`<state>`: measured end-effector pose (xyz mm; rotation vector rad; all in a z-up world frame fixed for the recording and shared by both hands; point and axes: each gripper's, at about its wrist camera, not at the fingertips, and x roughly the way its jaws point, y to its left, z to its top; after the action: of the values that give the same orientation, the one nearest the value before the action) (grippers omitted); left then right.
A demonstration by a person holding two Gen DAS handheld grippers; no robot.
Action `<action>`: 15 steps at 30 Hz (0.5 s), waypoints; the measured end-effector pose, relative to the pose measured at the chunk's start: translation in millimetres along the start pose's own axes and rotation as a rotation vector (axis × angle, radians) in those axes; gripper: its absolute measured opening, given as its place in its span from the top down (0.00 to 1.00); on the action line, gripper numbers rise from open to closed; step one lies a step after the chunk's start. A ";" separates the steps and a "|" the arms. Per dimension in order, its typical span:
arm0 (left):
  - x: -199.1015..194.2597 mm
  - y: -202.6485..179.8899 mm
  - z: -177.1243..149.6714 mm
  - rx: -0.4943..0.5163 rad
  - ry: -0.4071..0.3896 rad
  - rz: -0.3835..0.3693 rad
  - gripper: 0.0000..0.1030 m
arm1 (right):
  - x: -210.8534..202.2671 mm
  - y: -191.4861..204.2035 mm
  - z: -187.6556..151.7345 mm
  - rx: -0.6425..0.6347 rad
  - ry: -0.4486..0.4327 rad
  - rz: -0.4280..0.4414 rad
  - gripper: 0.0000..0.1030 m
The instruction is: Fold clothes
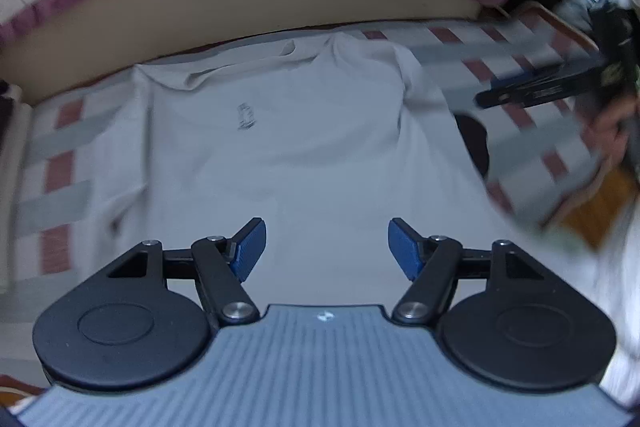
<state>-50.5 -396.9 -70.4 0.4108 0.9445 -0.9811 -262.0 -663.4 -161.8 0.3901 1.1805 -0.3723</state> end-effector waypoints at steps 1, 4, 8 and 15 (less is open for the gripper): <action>16.2 -8.6 10.7 -0.004 -0.001 0.016 0.35 | 2.5 -7.3 3.6 0.022 -0.033 -0.024 0.37; 62.3 -34.7 36.4 0.023 -0.015 0.046 0.35 | 10.1 -29.0 14.3 0.089 -0.132 -0.098 0.37; 115.6 -63.9 48.3 0.127 -0.134 -0.093 0.34 | 20.2 -58.0 28.7 0.178 -0.263 -0.195 0.37; 203.3 -90.1 53.9 0.112 -0.029 -0.003 0.34 | 47.8 -115.4 16.8 0.539 -0.175 0.106 0.37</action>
<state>-56.0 -586.0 -199.2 0.4876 0.8667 -1.0430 -287.2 -775.9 -212.6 0.8665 0.8732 -0.6208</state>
